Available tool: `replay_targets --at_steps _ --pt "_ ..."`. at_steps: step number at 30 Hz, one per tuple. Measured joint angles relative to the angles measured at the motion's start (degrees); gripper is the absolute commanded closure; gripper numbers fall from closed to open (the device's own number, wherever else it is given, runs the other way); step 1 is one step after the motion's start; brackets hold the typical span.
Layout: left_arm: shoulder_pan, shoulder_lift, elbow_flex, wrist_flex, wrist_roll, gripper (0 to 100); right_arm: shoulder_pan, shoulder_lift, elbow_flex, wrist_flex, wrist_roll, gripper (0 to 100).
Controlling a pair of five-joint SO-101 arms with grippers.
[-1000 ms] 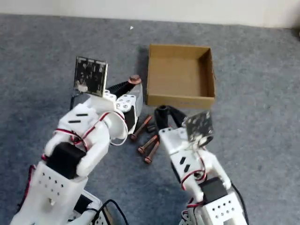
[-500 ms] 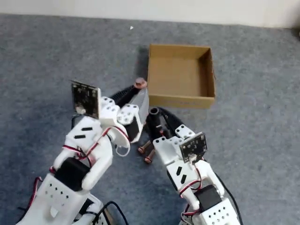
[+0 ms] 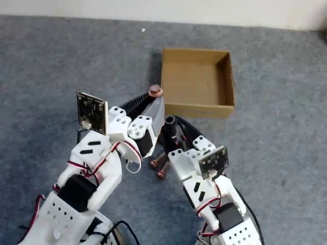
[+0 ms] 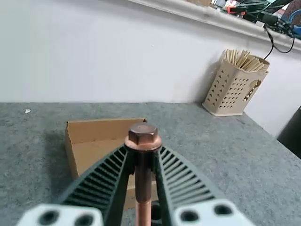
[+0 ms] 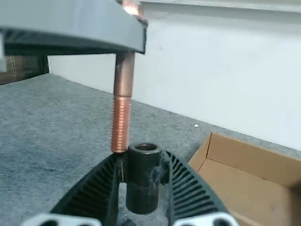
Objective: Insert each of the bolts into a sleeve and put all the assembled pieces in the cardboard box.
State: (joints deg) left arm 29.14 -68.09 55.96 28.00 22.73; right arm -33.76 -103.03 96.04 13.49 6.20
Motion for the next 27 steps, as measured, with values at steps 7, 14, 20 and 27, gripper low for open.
replay_targets --at_steps 7,14,20,27 --pt "0.3 0.1 0.1 -3.0 0.2 99 -2.0 -0.1 0.0 2.1 0.1 99.3" --pt "0.8 0.3 0.1 -3.2 0.4 99 -2.5 -0.4 0.0 2.1 0.1 99.3" --pt "0.8 -0.2 3.9 -5.5 -2.7 99 -2.4 -0.4 0.0 2.4 0.1 99.3" --pt "1.3 0.1 8.3 -7.7 -4.7 99 -1.6 -0.6 0.0 2.5 0.1 99.3"
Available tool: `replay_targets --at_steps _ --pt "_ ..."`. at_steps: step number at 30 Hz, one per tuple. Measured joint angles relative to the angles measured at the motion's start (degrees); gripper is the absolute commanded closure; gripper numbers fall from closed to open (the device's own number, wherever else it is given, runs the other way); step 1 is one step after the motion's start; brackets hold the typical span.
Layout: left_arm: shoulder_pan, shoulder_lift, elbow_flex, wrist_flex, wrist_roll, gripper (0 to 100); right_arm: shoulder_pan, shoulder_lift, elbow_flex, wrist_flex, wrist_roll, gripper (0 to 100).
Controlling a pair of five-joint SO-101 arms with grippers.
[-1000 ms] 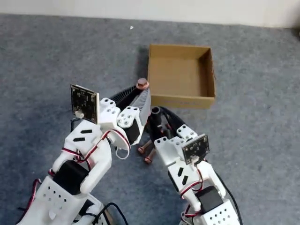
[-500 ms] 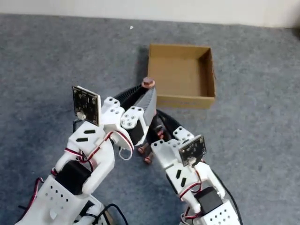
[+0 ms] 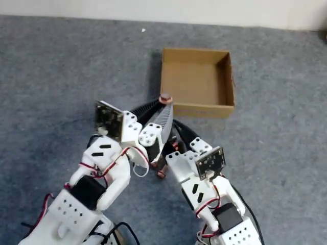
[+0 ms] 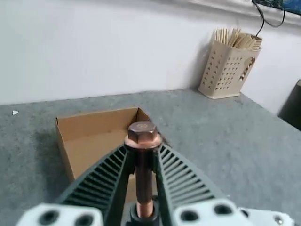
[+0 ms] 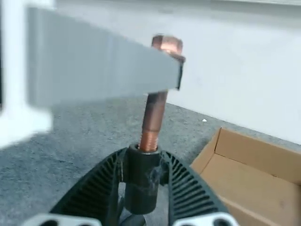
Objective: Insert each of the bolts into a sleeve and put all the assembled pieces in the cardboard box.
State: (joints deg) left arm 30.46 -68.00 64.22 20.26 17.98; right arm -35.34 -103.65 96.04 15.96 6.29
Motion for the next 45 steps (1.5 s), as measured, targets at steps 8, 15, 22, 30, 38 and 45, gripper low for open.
replay_targets --at_steps 8,15,22,30,38,45 --pt "0.1 -0.3 2.1 -0.4 -5.9 89 0.9 0.0 0.0 0.0 0.0 99.3" --pt "0.1 -0.1 2.6 4.9 -10.8 83 3.0 -0.1 0.0 -0.1 0.0 99.3" --pt "-0.5 -0.3 2.5 7.7 -11.4 80 3.3 -0.1 0.0 0.0 0.0 99.3" --pt "-0.4 -0.2 -9.7 29.0 -17.2 77 3.9 -0.1 0.0 0.0 0.2 99.3" --pt "-4.3 -0.3 -19.3 39.9 -17.4 88 7.2 -0.1 0.0 0.0 0.2 99.3" --pt "-12.5 -8.4 -16.6 40.3 -17.4 99 8.6 -0.1 0.0 0.0 4.3 99.3"
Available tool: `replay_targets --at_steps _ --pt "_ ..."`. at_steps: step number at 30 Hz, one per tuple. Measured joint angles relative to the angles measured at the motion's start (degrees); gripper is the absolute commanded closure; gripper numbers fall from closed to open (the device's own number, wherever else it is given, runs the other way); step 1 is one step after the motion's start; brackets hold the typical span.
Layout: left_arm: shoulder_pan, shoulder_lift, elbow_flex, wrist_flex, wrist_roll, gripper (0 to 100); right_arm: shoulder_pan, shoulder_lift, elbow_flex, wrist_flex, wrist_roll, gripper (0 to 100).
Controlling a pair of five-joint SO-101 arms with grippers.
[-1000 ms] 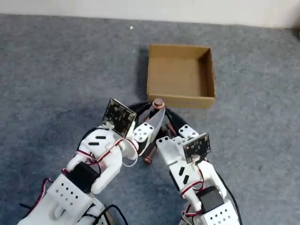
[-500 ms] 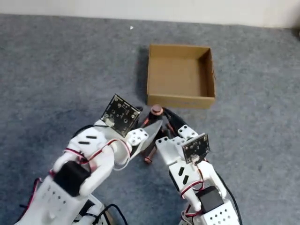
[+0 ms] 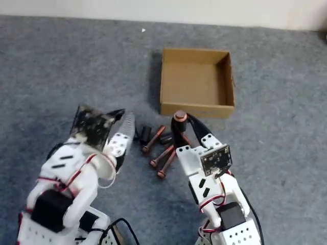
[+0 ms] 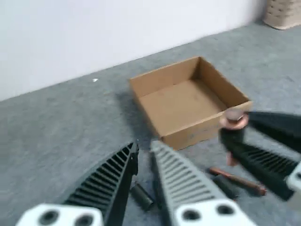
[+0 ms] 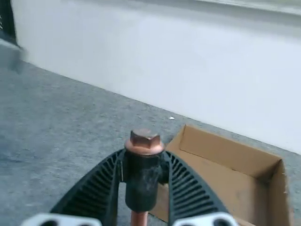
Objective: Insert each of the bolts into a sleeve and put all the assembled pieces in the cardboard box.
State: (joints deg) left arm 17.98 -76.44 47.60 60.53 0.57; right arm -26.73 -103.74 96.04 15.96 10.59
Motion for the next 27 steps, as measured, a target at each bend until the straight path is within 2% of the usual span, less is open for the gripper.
replay_targets --at_steps 4,11,16,21,24,27 --pt "-5.4 -9.1 8.4 -0.4 0.0 99 0.9 0.0 0.0 0.0 0.4 99.3" --pt "-14.3 -26.4 27.8 -6.8 0.0 99 1.6 0.0 0.0 0.0 0.4 99.3" --pt "-17.8 -26.7 37.2 -12.1 0.0 99 1.6 0.0 0.0 0.0 0.4 99.3" --pt "-18.4 -27.1 46.9 -18.7 -0.1 99 1.6 0.0 0.0 1.8 0.4 99.3" --pt "-18.5 -27.6 48.2 -22.1 -0.1 99 1.6 0.0 0.0 2.1 0.4 99.3" --pt "-18.4 -27.3 48.4 -21.2 -0.1 99 1.6 0.0 0.0 2.1 0.4 99.3"
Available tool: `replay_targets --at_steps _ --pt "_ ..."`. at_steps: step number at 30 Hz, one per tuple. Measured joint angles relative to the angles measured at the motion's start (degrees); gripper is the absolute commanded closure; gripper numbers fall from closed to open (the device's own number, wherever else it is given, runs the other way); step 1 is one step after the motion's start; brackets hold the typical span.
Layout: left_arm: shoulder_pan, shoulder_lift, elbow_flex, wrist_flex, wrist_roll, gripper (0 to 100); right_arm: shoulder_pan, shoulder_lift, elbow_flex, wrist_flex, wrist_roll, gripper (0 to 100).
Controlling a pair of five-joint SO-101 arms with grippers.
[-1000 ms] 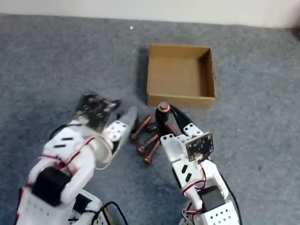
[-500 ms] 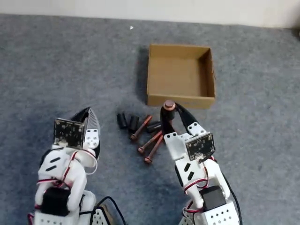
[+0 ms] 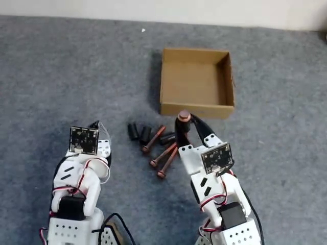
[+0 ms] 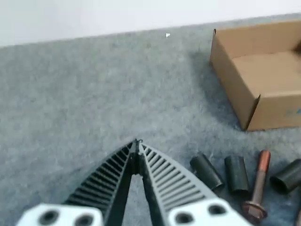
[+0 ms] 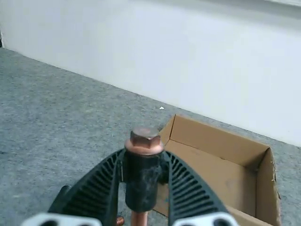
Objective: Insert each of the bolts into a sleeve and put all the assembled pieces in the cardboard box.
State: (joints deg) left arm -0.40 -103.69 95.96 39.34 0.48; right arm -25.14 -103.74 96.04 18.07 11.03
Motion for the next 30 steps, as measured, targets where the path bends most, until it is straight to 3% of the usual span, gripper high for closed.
replay_targets --at_steps 6,10,15,24,30 --pt "0.0 0.2 0.0 0.4 0.0 99 0.0 0.0 0.0 0.9 0.3 99.3" --pt "0.0 0.2 0.0 0.5 0.0 99 0.0 -0.1 -1.1 10.3 0.5 99.3" --pt "0.0 0.2 0.0 0.5 0.0 99 0.2 4.8 -12.8 16.6 0.5 99.3" --pt "0.0 0.2 0.0 0.5 0.0 99 1.5 37.4 -39.9 16.0 0.5 99.3" --pt "0.0 0.2 0.0 0.5 0.0 99 7.0 63.3 -54.1 7.1 0.5 99.3"
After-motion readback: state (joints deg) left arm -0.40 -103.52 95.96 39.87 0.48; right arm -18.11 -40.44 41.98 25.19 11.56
